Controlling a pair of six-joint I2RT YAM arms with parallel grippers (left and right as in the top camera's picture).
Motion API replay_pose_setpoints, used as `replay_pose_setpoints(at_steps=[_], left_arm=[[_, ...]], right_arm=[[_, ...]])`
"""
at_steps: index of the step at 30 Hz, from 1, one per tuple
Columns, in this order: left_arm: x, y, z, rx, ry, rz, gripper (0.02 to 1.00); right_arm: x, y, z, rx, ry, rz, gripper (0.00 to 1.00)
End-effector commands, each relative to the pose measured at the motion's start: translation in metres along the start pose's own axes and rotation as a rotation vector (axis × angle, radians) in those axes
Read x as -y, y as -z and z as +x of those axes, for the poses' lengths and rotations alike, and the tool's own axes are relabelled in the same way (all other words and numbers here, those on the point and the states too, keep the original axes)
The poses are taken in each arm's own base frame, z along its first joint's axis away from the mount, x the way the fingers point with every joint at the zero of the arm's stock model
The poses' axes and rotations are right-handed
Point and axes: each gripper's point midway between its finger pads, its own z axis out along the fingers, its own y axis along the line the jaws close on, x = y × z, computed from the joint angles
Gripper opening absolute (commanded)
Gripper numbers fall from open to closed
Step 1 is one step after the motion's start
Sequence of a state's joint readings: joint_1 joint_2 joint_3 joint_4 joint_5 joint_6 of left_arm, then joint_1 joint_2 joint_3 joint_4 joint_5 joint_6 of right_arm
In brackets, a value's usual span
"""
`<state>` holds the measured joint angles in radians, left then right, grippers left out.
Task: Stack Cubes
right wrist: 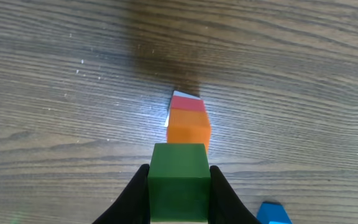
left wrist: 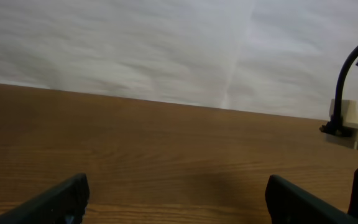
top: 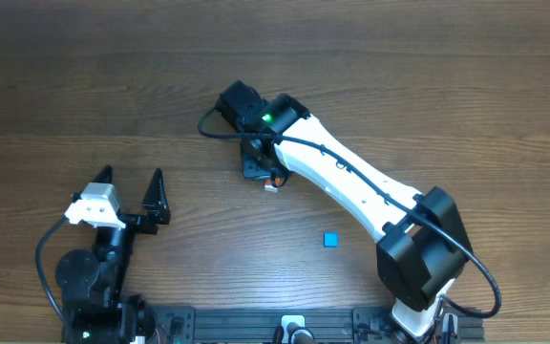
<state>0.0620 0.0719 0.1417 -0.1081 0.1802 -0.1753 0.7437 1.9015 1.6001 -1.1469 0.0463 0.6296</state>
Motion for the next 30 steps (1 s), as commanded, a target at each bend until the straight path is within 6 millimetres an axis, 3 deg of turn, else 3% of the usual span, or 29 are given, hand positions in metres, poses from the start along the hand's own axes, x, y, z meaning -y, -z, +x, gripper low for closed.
replay_pose_setpoints(at_steps=[1,22,25,27,29,30], left_arm=[[0.002,0.000,0.001,0.002,-0.018,0.012,0.915],[0.002,0.000,0.001,0.002,-0.018,0.012,0.915],[0.002,0.000,0.001,0.002,-0.018,0.012,0.915],[0.002,0.000,0.001,0.002,-0.018,0.012,0.915],[0.002,0.000,0.001,0.002,-0.018,0.012,0.915],[0.002,0.000,0.001,0.002,-0.018,0.012,0.915]], right_arm=[[0.008,-0.004,-0.008,0.014,-0.030,0.030,0.012],[0.009,-0.018,-0.008,-0.010,-0.047,0.047,0.012],[0.009,-0.019,-0.008,-0.010,-0.047,0.047,0.047],[0.009,-0.019,-0.008,-0.011,-0.046,0.047,0.117],[0.009,-0.019,-0.008,-0.011,-0.046,0.047,0.454],[0.009,-0.019,-0.008,-0.011,-0.046,0.047,0.511]])
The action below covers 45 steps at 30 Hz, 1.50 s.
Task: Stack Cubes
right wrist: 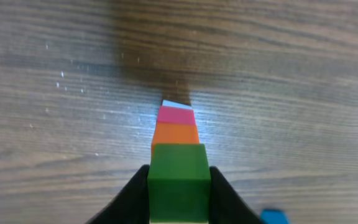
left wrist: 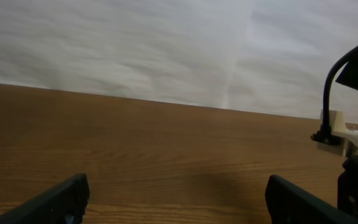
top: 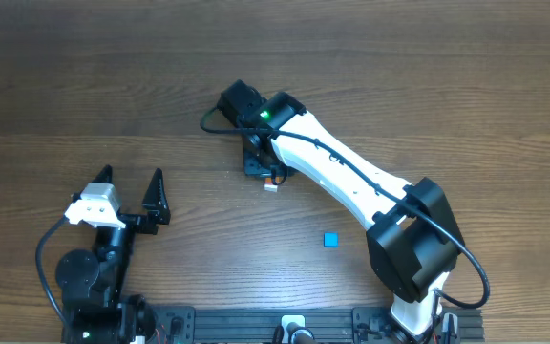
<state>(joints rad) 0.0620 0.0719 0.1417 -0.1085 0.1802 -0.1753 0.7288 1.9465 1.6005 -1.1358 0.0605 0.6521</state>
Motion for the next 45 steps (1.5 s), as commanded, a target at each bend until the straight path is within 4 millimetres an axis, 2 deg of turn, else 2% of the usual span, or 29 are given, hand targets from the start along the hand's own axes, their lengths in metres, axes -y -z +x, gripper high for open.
replay_pose_setpoints(at_steps=[1,6,7,10,13,15,19,24,26,28,33,35,36,40,41,45], left_arm=[[0.002,0.000,0.001,0.003,-0.018,0.012,0.915],[0.002,0.000,0.001,0.003,-0.018,0.012,0.915],[0.002,0.000,0.001,0.003,-0.018,0.012,0.915],[0.002,0.000,0.001,0.003,-0.018,0.012,0.915],[0.002,0.000,0.001,0.003,-0.018,0.012,0.915],[0.002,0.000,0.001,0.003,-0.018,0.012,0.915],[0.002,0.000,0.001,0.003,-0.018,0.012,0.915],[0.002,0.000,0.001,0.003,-0.018,0.012,0.915],[0.002,0.000,0.001,0.003,-0.018,0.012,0.915],[0.002,0.000,0.001,0.003,-0.018,0.012,0.915],[0.002,0.000,0.001,0.003,-0.018,0.012,0.915],[0.002,0.000,0.001,0.003,-0.018,0.012,0.915],[0.002,0.000,0.001,0.003,-0.018,0.012,0.915],[0.002,0.000,0.001,0.003,-0.018,0.012,0.915],[0.002,0.000,0.001,0.003,-0.018,0.012,0.915],[0.002,0.000,0.001,0.003,-0.018,0.012,0.915]], right_arm=[[0.002,-0.003,-0.004,0.007,-0.011,0.012,0.599],[0.001,-0.003,-0.004,0.006,-0.011,0.006,0.978],[0.001,-0.003,-0.004,0.006,-0.011,0.006,0.993],[0.001,-0.003,-0.004,0.006,-0.011,0.006,0.993],[0.002,0.007,-0.004,0.018,-0.005,-0.003,0.993],[0.001,0.018,-0.003,0.037,0.013,-0.022,0.991],[0.007,0.054,0.004,0.077,0.035,-0.056,0.993],[0.026,0.099,0.037,0.080,0.088,-0.059,0.991],[0.034,0.108,0.053,0.071,0.106,-0.055,0.993],[0.044,0.109,0.068,0.058,0.112,-0.045,0.993],[0.074,0.081,0.107,0.010,0.057,-0.013,0.991],[0.080,0.066,0.119,-0.004,0.043,-0.018,0.993],[0.086,0.048,0.129,-0.016,0.028,-0.012,0.991],[0.090,0.013,0.143,-0.047,0.020,-0.016,0.993],[0.089,-0.004,0.148,-0.051,0.019,-0.032,0.993],[0.097,-0.029,0.154,-0.053,0.003,-0.032,0.991]])
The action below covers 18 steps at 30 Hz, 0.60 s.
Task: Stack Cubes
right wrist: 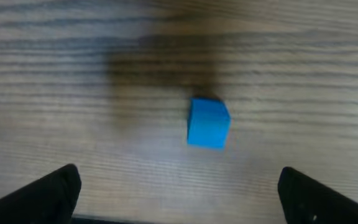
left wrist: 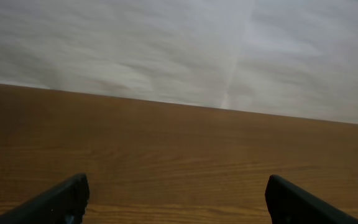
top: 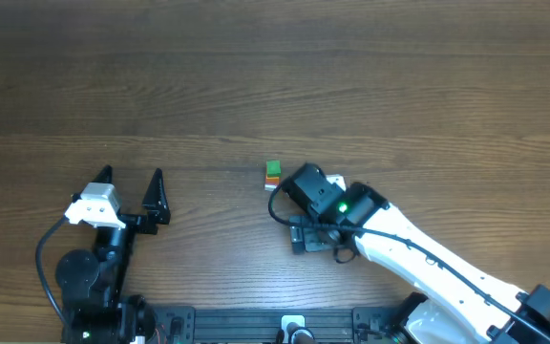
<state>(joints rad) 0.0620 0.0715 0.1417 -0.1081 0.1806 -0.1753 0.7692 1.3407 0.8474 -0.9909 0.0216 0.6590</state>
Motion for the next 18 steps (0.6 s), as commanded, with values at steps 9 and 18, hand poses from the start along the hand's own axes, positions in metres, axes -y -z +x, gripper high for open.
replay_pose_setpoints(at_steps=[9,18], left_arm=[[0.002,0.000,0.001,0.002,-0.018,0.012,0.915],[0.002,0.000,0.001,0.002,-0.018,0.012,0.915]], right_arm=[[0.022,-0.040,0.013,-0.032,-0.046,0.013,0.993],[0.022,-0.056,0.007,-0.048,-0.052,0.026,0.974]])
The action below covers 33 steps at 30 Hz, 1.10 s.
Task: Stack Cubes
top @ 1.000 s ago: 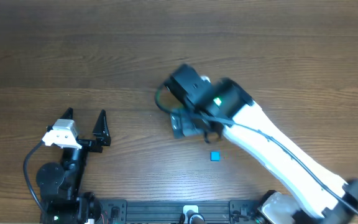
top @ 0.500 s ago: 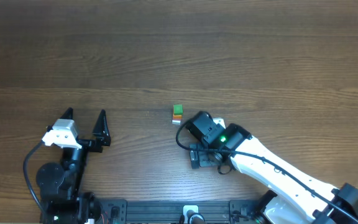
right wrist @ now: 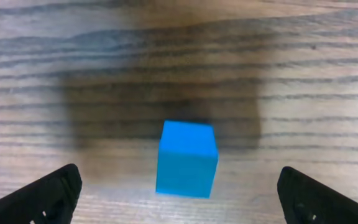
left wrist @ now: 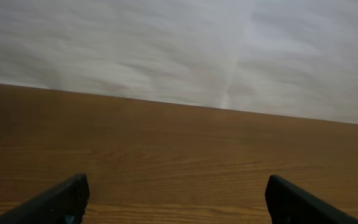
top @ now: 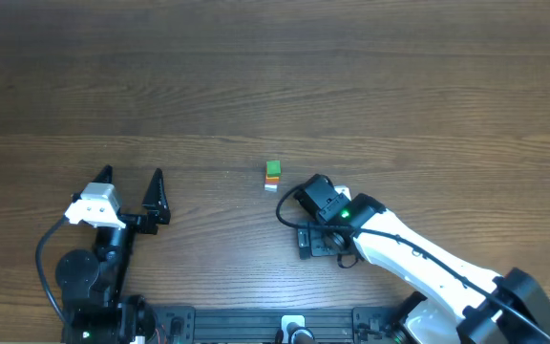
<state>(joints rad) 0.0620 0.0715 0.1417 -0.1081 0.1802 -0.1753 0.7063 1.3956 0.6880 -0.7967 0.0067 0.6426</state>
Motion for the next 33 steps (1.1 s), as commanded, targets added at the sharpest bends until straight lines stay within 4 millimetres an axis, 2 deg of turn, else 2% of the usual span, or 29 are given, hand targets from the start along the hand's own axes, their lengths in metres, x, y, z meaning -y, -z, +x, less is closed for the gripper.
replay_pose_setpoints(at_steps=[1,4,7,12,15,20,28,33], left_arm=[[0.0023,0.0001,0.0008,0.002,-0.018,0.012,0.915],[0.0023,0.0001,0.0008,0.002,-0.018,0.012,0.915],[0.0023,0.0001,0.0008,0.002,-0.018,0.012,0.915],[0.0023,0.0001,0.0008,0.002,-0.018,0.012,0.915],[0.0023,0.0001,0.0008,0.002,-0.018,0.012,0.915],[0.0023,0.0001,0.0008,0.002,-0.018,0.012,0.915],[0.0023,0.0001,0.0008,0.002,-0.018,0.012,0.915],[0.0023,0.0001,0.0008,0.002,-0.018,0.012,0.915]], right_arm=[[0.0061,-0.0103,0.0005,-0.028,-0.008,0.024,0.958],[0.0064,-0.0126,-0.0008,-0.030,-0.013,0.025,0.899],[0.0054,-0.0127,-0.0025,-0.023,-0.014,0.021,0.709],[0.0053,-0.0130,-0.0027,-0.021,-0.014,0.020,0.643],[0.0056,-0.0132,-0.0024,-0.022,-0.015,0.021,0.524],[0.0059,-0.0132,-0.0026,-0.021,-0.015,0.022,0.555],[0.0066,-0.0139,-0.0035,-0.014,-0.015,0.026,0.470],[0.0075,-0.0141,-0.0040,-0.011,-0.016,0.030,0.375]])
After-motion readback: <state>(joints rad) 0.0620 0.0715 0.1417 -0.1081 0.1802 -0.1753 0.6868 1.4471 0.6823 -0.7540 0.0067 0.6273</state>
